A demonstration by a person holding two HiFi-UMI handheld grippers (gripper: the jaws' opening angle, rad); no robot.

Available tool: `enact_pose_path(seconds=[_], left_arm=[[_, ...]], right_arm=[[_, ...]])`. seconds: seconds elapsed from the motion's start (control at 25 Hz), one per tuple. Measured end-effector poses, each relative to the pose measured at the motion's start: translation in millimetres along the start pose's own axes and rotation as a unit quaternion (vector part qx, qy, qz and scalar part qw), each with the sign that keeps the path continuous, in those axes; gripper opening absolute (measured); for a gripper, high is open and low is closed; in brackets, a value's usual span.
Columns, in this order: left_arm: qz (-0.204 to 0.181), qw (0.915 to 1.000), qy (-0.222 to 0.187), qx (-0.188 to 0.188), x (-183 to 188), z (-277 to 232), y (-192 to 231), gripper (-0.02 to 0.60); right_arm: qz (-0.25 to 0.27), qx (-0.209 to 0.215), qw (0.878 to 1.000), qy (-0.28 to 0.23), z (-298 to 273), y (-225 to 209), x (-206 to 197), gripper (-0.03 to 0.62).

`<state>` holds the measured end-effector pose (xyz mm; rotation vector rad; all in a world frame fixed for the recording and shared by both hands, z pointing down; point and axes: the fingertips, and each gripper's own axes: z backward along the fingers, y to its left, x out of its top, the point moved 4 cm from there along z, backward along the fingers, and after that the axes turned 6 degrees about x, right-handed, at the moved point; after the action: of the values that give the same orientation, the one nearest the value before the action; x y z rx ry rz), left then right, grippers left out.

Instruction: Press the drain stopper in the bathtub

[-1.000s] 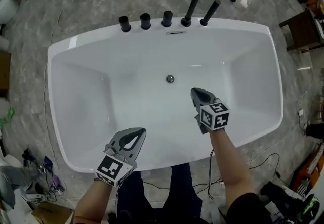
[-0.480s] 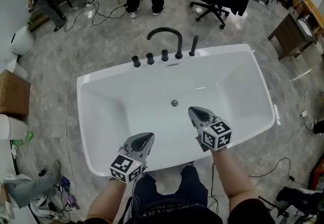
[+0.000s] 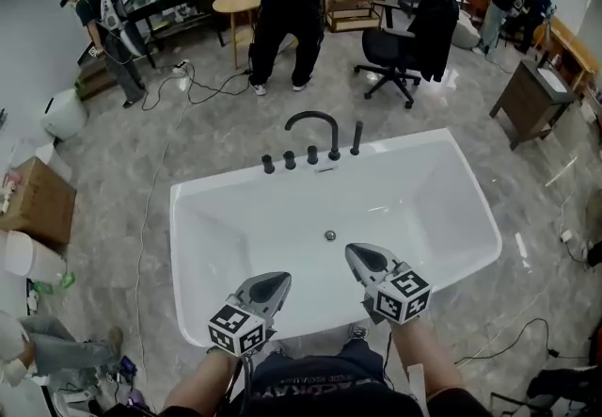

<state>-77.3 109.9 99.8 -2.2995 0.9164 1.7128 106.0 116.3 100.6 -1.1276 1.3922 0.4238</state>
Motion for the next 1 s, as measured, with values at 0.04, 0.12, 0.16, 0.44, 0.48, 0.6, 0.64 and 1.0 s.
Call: enact_pose_path(seconds=[0.04, 0.12, 0.16, 0.44, 0.48, 0.6, 0.64, 1.0], left_arm=[[-0.002, 1.0, -0.006, -0.002, 4, 2, -4, 0.006], [-0.003, 0.9998, -0.016, -0.007, 11, 7, -11, 0.006], [-0.002, 0.9998, -0.02, -0.01, 13, 9, -13, 0.006], [0.013, 0.9996, -0.02, -0.013, 9, 24, -22, 0.006], [0.013, 0.9996, -0.02, -0.015, 9, 24, -26, 0.006], [0.012, 0.9993, -0.017, -0.03, 19, 22, -41, 0.006], [0.016, 0.9992, -0.014, -0.035, 20, 22, -45, 0.006], [0.024, 0.9989, 0.012, -0.04, 13, 23, -56, 0.006]], right_arm=[[0.001, 0.003, 1.0, -0.005, 4, 5, 2, 0.009], [0.004, 0.007, 1.0, -0.014, 11, 16, 8, 0.009], [0.006, 0.008, 1.0, -0.019, 14, 21, 10, 0.009], [0.009, 0.033, 0.999, -0.031, 29, 66, 9, 0.009], [0.012, 0.035, 0.999, -0.029, 33, 70, 9, 0.009], [0.017, 0.036, 0.999, -0.028, 43, 76, 18, 0.009], [0.015, 0.037, 0.999, -0.027, 45, 79, 19, 0.009], [-0.006, 0.053, 0.998, -0.024, 50, 100, 1, 0.009]])
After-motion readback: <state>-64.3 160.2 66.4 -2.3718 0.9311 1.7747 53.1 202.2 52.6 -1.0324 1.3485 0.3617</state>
